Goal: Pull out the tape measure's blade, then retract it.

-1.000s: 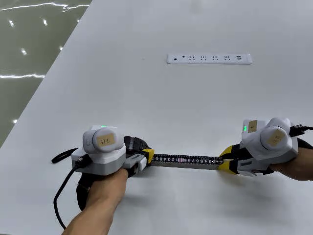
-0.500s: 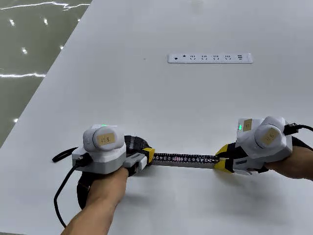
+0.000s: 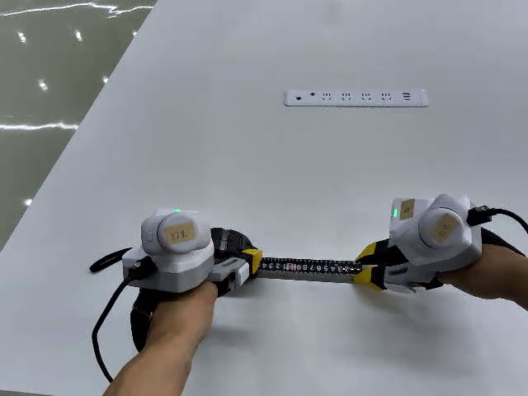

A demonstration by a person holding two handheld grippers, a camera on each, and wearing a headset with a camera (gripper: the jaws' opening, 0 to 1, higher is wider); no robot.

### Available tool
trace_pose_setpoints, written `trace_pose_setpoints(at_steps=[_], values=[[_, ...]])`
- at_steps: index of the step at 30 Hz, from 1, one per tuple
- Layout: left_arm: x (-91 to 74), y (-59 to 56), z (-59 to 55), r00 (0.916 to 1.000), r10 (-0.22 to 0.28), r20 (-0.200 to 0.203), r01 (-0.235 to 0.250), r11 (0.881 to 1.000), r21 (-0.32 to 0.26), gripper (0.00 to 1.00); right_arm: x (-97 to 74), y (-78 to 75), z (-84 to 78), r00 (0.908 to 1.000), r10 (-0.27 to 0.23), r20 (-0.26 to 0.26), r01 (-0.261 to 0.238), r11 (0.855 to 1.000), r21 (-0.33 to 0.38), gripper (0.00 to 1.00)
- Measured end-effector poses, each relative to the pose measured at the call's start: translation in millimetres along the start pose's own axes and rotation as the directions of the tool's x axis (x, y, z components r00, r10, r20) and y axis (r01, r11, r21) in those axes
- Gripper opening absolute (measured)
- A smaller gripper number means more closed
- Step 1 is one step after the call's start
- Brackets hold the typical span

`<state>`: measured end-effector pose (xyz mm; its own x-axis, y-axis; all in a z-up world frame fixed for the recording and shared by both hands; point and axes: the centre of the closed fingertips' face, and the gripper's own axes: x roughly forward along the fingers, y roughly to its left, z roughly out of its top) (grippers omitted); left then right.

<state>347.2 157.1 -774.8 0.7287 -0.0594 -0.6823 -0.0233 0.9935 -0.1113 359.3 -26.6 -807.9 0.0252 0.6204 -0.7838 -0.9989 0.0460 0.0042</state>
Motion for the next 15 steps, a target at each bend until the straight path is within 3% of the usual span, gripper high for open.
trace_pose_setpoints(at_steps=[15], values=[[-0.3,-0.7,0.1,1.0,-0.002,-0.001,0.002,1.0,-0.003,0.55,5.9,1.3,8.3,1.0,0.006,0.006,-0.006,1.0,-0.004,0.1]])
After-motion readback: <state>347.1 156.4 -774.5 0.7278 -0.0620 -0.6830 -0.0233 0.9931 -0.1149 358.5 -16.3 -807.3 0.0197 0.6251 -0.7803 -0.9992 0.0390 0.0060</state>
